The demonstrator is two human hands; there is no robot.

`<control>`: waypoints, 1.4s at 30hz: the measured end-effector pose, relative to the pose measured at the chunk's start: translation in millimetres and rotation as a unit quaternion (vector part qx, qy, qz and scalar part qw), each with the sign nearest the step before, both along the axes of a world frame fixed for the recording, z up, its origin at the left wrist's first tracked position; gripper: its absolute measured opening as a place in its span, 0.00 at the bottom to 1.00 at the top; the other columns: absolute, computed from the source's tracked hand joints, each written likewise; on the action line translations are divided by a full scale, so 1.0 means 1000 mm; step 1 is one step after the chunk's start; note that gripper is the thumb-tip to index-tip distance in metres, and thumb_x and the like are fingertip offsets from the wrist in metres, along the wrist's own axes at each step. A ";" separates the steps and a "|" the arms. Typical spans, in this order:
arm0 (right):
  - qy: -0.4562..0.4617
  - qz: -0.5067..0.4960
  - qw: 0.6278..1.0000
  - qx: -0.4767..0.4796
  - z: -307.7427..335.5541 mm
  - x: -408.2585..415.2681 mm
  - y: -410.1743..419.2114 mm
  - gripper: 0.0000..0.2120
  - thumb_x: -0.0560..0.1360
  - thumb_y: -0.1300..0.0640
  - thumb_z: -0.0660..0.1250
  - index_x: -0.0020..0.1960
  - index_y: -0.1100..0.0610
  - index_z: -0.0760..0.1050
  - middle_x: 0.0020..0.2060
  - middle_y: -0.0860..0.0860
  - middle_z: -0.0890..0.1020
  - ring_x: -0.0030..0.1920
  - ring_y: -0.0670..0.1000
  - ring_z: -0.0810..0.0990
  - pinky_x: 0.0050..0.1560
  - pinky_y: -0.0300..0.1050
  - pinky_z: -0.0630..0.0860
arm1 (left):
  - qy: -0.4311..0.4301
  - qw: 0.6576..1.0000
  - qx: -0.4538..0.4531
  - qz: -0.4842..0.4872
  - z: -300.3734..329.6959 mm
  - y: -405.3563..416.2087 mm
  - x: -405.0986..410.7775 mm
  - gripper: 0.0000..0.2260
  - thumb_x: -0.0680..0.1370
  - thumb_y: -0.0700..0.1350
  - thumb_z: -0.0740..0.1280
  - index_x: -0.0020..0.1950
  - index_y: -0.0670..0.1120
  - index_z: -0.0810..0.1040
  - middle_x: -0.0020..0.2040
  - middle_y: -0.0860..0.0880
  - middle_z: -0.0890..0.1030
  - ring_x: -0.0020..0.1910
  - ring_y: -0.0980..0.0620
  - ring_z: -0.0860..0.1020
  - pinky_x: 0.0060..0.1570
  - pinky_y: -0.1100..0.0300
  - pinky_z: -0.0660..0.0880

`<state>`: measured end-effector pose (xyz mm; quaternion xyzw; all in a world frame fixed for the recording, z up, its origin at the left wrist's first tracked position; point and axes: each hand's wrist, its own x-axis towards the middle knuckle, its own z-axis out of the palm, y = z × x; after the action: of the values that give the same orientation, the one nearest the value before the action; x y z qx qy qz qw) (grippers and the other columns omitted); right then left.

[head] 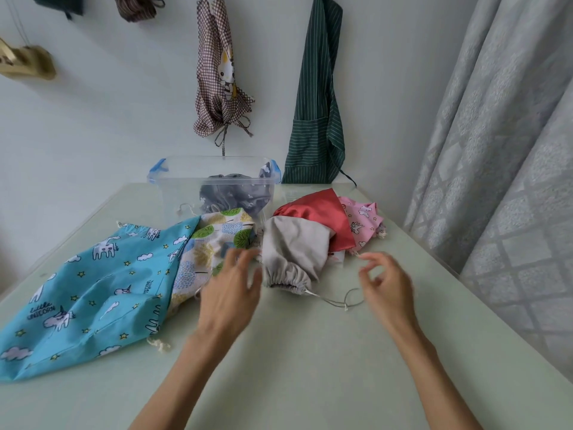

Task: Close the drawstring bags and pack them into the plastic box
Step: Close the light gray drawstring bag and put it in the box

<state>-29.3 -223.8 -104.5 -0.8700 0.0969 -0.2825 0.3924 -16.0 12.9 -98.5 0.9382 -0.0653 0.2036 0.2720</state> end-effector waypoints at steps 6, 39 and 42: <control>0.158 0.182 0.968 -0.077 -0.011 -0.008 0.036 0.14 0.66 0.41 0.72 0.48 0.46 0.75 0.44 0.41 0.79 0.41 0.39 0.76 0.48 0.42 0.74 | 0.160 0.986 -0.017 -0.044 -0.024 -0.009 0.008 0.21 0.76 0.47 0.63 0.68 0.49 0.65 0.68 0.52 0.71 0.65 0.49 0.71 0.57 0.55 0.69; 0.090 -0.015 0.996 -0.024 -0.005 -0.002 0.006 0.12 0.74 0.50 0.67 0.35 0.55 0.79 0.25 0.49 0.76 0.31 0.54 0.75 0.34 0.45 0.69 | -0.002 0.994 0.091 -0.065 -0.029 0.016 0.012 0.20 0.80 0.59 0.52 0.38 0.47 0.72 0.38 0.52 0.73 0.37 0.47 0.74 0.33 0.54 0.70; 0.121 -0.027 0.988 -0.094 -0.006 -0.004 0.011 0.09 0.74 0.48 0.67 0.41 0.52 0.80 0.37 0.50 0.82 0.43 0.56 0.80 0.37 0.43 0.69 | 0.010 0.990 0.135 -0.029 -0.024 0.017 0.008 0.14 0.79 0.57 0.58 0.57 0.52 0.76 0.53 0.53 0.75 0.48 0.50 0.77 0.35 0.56 0.74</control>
<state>-33.0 -212.8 -110.2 -0.9280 0.1400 -0.1933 0.2861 -8.2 30.2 -122.3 0.9659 -0.1169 0.1757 0.1497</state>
